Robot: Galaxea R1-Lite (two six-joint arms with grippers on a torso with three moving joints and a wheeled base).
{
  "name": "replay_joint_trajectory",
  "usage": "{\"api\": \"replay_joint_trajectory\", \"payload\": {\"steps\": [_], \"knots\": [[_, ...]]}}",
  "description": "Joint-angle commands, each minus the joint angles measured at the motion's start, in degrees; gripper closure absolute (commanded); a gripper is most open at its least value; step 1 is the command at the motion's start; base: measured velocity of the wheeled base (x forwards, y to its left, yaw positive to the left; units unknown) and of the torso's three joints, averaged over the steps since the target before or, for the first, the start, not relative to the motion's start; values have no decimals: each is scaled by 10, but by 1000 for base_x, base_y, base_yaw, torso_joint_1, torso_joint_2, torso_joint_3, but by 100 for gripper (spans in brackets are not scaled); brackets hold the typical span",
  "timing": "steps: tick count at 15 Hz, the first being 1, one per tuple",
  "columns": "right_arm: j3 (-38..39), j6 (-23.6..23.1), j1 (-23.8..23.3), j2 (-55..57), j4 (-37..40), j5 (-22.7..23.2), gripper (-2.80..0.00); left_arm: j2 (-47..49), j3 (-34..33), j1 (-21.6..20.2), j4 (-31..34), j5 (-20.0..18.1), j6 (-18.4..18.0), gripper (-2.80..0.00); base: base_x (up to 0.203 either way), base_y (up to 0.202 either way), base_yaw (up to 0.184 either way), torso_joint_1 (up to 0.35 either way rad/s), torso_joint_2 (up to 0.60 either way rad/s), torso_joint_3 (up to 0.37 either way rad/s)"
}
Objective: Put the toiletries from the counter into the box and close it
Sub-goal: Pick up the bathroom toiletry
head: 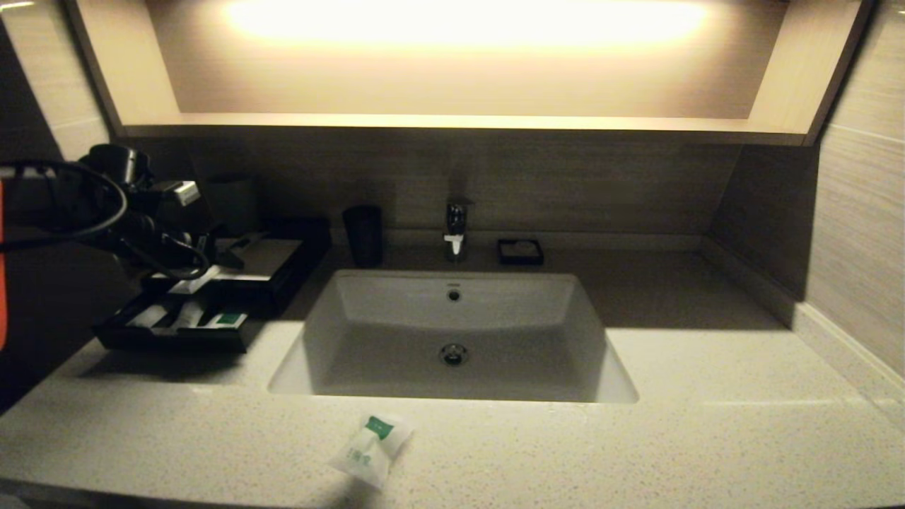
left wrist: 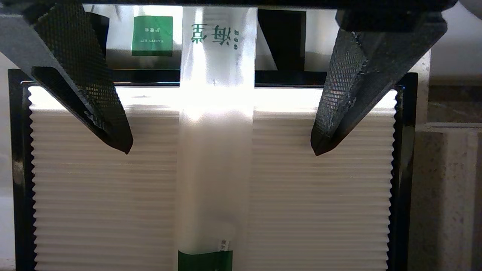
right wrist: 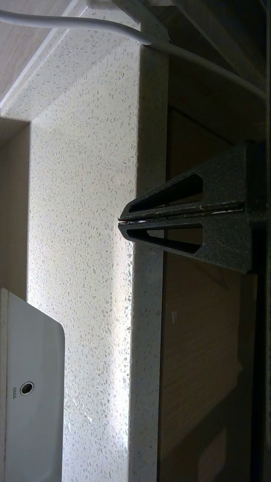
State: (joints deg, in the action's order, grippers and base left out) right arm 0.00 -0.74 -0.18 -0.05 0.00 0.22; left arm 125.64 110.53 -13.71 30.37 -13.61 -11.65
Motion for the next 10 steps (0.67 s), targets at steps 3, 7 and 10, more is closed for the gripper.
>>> {"api": "replay_joint_trajectory", "payload": {"steps": [3, 7, 10], "knots": [[1, 0, 0, 0, 0, 0, 0, 1, -1, 0, 2, -1, -1, 0, 0, 0, 0, 0, 0, 0], [1, 0, 0, 0, 0, 0, 0, 3, 0, -4, 0, -1, -1, 0, 0, 0, 0, 0, 0, 0], [1, 0, 0, 0, 0, 0, 0, 1, 0, -4, 0, -1, -2, 0, 0, 0, 0, 0, 0, 0]]}}
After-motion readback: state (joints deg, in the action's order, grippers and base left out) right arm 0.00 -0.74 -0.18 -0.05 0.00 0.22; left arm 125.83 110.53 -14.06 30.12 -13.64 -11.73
